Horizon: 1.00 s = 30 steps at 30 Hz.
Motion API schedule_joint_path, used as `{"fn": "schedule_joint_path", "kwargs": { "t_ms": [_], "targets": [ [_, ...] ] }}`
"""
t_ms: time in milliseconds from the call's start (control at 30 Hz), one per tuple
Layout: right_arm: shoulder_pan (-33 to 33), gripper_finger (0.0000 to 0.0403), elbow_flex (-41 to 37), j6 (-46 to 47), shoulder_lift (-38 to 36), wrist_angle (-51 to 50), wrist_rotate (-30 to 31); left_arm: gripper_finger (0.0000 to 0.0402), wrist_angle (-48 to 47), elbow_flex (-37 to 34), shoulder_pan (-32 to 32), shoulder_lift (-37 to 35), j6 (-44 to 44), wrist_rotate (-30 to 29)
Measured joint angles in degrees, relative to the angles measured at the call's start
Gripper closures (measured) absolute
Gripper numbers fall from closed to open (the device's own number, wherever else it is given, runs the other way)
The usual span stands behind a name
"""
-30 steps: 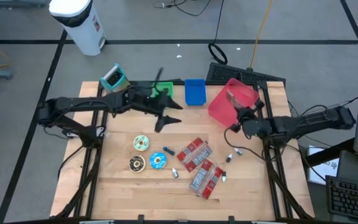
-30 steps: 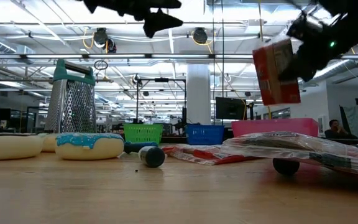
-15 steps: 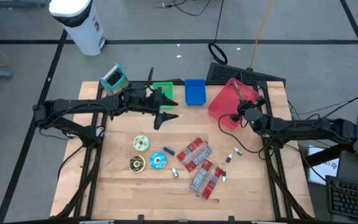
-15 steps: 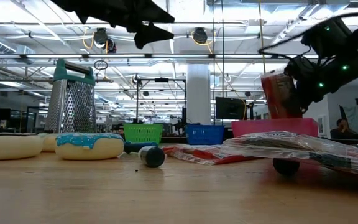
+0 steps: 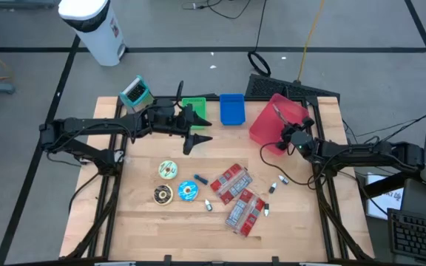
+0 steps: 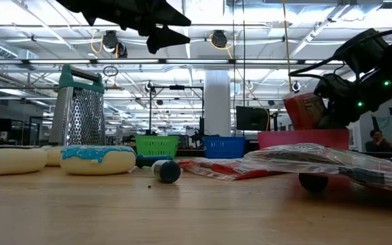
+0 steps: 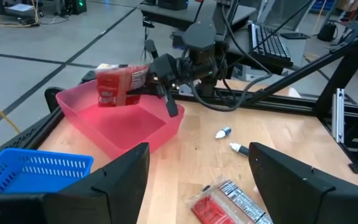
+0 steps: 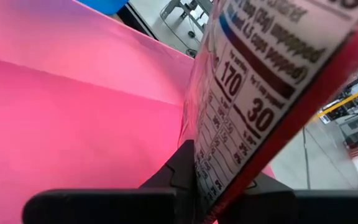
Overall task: Pick & Place Food Item
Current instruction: Put the middle red popcorn bag into the pink bin
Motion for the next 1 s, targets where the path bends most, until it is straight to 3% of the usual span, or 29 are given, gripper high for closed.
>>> {"fn": "schedule_joint_path", "kwargs": {
  "t_ms": [200, 400, 767, 1000],
  "targets": [
    [0.0, 0.0366, 0.0, -3.32, 0.0, 0.08, 0.0, 0.0128, -0.13, 0.0, 0.0, 0.0, 0.0, 0.0],
    [0.0, 0.0357, 0.0, -0.85, 0.0, 0.1, -0.02, 0.0128, -0.44, 0.0, 0.0, 0.02, 0.31, 0.0],
    [-0.02, 0.0251, 1.54, 7.44, -0.07, 0.08, -0.02, 0.0128, -0.9, 0.0, 0.0, 0.02, 1.66, -0.02],
    [0.0, 0.0221, 3.11, 7.77, -0.68, 0.1, -0.11, 0.0128, -1.42, 0.0, 0.0, 0.02, 1.7, -0.02]
  ]
}}
